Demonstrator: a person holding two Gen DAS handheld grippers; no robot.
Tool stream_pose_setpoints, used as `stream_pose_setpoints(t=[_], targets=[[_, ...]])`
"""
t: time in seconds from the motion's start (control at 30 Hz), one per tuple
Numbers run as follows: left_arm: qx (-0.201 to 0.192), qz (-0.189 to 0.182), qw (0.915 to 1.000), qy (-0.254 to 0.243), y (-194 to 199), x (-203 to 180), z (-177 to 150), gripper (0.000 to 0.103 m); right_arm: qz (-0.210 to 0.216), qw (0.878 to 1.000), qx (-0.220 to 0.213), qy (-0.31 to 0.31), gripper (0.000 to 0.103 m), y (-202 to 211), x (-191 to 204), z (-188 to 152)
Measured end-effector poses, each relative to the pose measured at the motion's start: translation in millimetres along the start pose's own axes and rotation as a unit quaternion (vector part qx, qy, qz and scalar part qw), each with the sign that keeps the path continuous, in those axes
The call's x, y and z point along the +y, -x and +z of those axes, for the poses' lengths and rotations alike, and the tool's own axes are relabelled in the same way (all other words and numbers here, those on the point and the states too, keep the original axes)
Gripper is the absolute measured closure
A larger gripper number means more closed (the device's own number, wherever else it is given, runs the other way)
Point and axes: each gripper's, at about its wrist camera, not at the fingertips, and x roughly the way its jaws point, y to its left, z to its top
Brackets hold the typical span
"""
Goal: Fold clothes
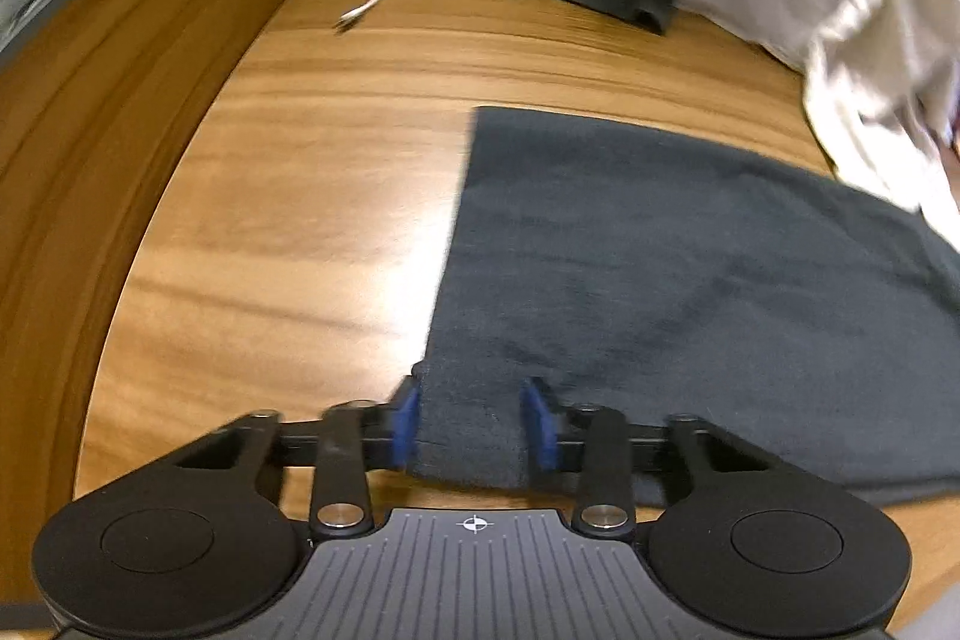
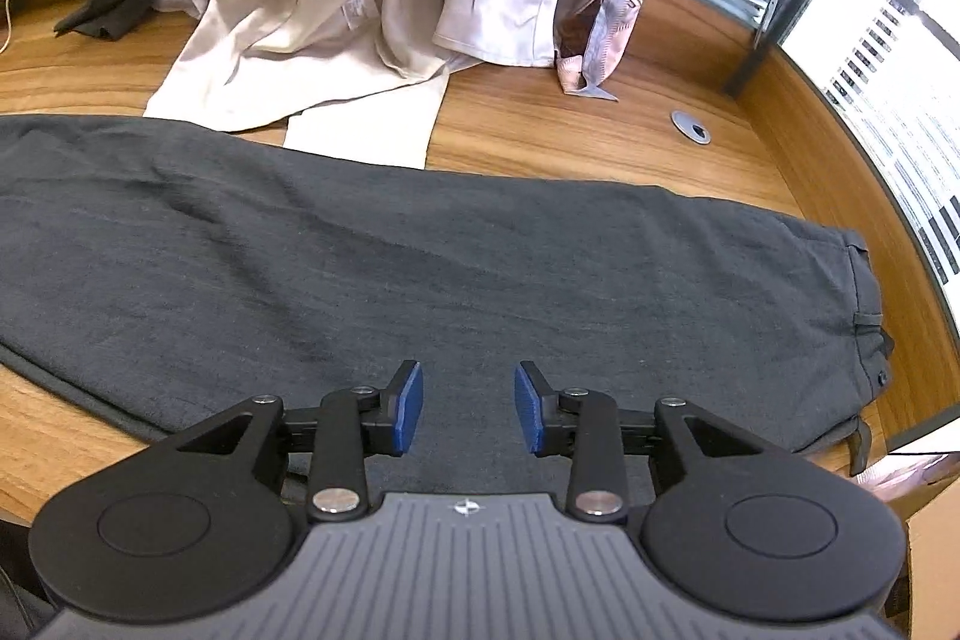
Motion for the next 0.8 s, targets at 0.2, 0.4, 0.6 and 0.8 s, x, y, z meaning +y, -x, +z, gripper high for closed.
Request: stream_pose_setpoints(t=[0.2, 0.4, 0.6, 0.8], targets=[[0.006, 0.044, 0.9990, -0.005, 3.8, 0.5, -1.7, 0.090, -0.005, 1.000, 0.003, -0.002, 0.064, 6.2, 0.0, -7.1], [0.029, 0.079, 0.9964, 0.015, 7.9, 24.1, -2.9, 0.083, -0.002, 1.000, 0.013, -0.016, 0.064, 1.1, -3.3, -15.1], [-0.025, 0.071, 0.9965, 0.035, 31.8, 33.4, 0.4, 0.054, 0.018, 1.000, 0.016, -0.017, 0.060, -11.0, -2.6, -10.7], [-0.036, -0.005, 0.9992, -0.014, 26.2, 2.8, 11.4, 0.051, 0.099, 0.995, 0.014, -0.013, 0.055, -38.3, 18.3, 7.6]])
